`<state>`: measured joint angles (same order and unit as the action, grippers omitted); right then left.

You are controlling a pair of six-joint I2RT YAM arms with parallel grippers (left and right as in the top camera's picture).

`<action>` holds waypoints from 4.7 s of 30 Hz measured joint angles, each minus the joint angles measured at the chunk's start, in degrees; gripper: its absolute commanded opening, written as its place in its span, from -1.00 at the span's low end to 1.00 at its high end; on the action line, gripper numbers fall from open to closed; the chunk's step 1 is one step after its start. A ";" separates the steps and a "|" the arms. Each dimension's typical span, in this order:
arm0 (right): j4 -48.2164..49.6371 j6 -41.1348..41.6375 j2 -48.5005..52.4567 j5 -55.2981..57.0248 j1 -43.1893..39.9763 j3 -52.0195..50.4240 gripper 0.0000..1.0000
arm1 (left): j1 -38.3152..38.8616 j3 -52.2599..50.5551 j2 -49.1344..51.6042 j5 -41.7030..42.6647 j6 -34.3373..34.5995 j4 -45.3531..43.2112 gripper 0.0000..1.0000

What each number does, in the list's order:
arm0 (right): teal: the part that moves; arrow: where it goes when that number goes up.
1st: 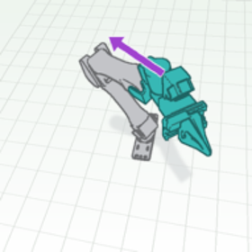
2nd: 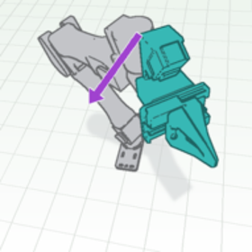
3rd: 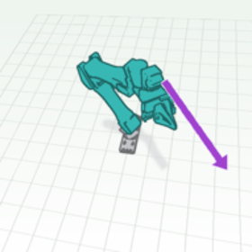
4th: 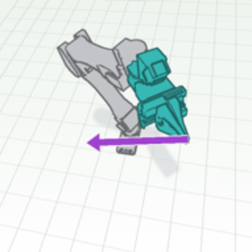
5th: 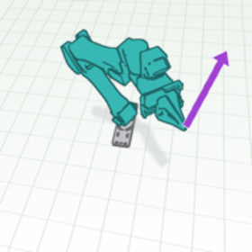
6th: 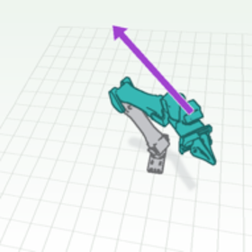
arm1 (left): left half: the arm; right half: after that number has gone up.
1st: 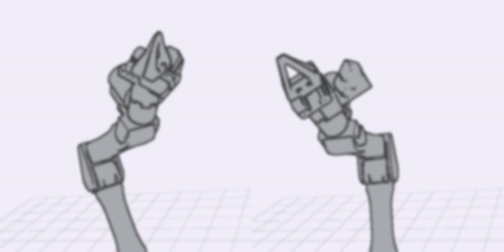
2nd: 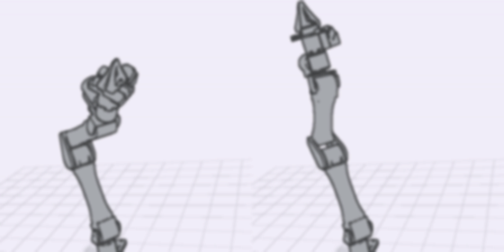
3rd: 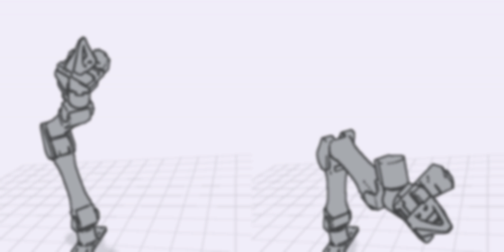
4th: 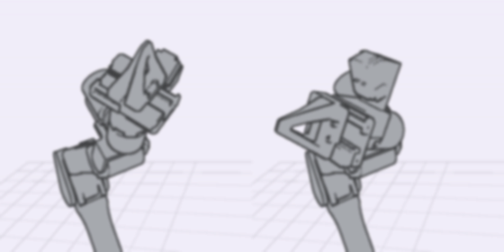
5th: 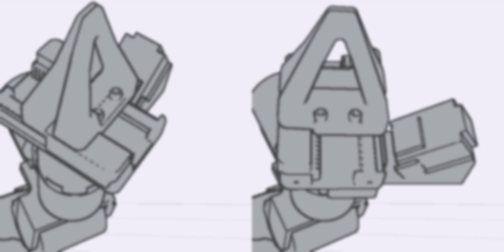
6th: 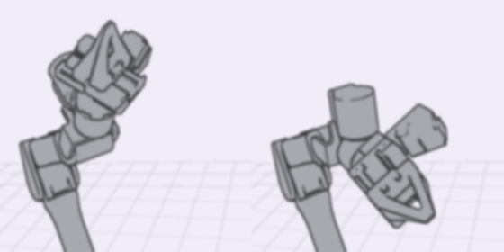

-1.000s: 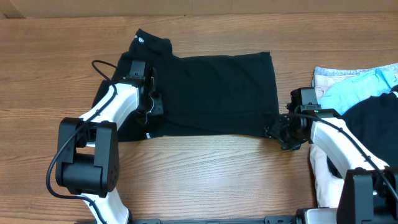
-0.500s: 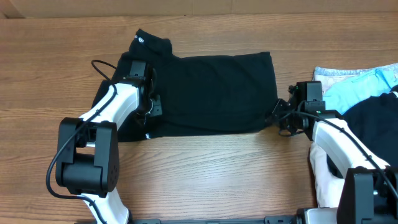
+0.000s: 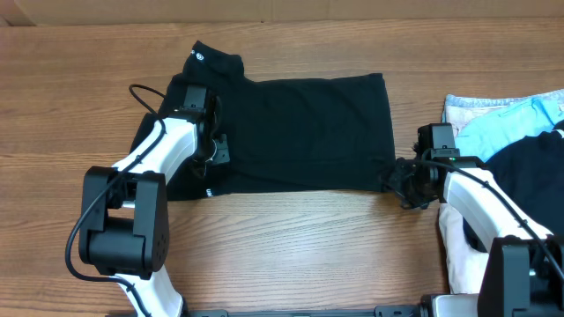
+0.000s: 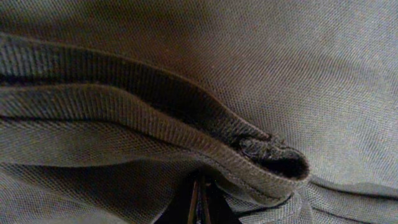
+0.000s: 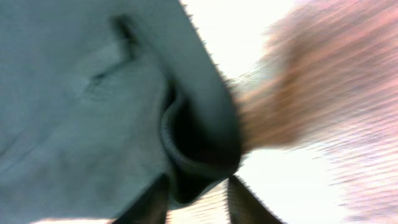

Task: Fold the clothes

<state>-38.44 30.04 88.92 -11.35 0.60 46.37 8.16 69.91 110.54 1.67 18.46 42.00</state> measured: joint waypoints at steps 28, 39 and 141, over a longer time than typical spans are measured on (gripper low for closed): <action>18.60 -14.03 8.92 -15.19 -1.57 0.35 0.22 | 0.00 0.00 0.00 -0.24 0.00 -0.13 -0.79; 19.58 -15.17 9.22 -16.28 -1.51 0.70 0.11 | 0.00 0.00 0.00 -0.24 0.00 -0.02 -0.75; -4.20 -5.20 -3.30 -6.60 -1.33 9.77 -0.92 | 0.00 0.17 0.00 -0.70 0.00 -1.09 -0.31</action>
<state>-42.63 24.84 85.62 -17.96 -0.73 56.14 8.16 70.08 110.54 0.97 18.46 40.91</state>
